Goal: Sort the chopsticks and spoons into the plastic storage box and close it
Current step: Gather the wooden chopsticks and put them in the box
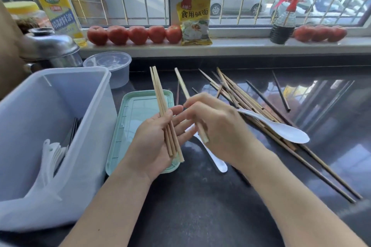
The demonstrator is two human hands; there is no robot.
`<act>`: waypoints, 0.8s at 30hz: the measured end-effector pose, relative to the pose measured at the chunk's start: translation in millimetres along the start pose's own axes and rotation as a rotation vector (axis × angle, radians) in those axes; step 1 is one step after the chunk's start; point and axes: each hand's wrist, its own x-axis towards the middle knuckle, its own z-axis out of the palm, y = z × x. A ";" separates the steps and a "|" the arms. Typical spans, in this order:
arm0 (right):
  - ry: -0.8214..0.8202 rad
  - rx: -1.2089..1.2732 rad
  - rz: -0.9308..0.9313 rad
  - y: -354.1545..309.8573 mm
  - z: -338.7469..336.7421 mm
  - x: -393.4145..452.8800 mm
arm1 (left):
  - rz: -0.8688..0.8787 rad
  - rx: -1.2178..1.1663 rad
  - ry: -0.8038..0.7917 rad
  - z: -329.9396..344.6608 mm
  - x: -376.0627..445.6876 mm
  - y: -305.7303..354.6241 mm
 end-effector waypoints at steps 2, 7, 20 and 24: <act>-0.151 0.016 -0.093 -10.6 21.2 -1.3 | -0.060 -0.104 -0.026 -4.4 2.9 0.3; -0.156 0.227 0.003 -9.9 28.6 -0.6 | 0.058 -0.126 0.046 -4.5 1.1 1.8; -0.237 -0.483 0.950 122.3 -4.1 -24.5 | 0.179 0.081 0.189 -2.7 1.6 -4.3; -0.186 -0.492 1.030 126.1 -10.5 -23.2 | 0.207 0.107 0.198 -1.0 1.3 -4.2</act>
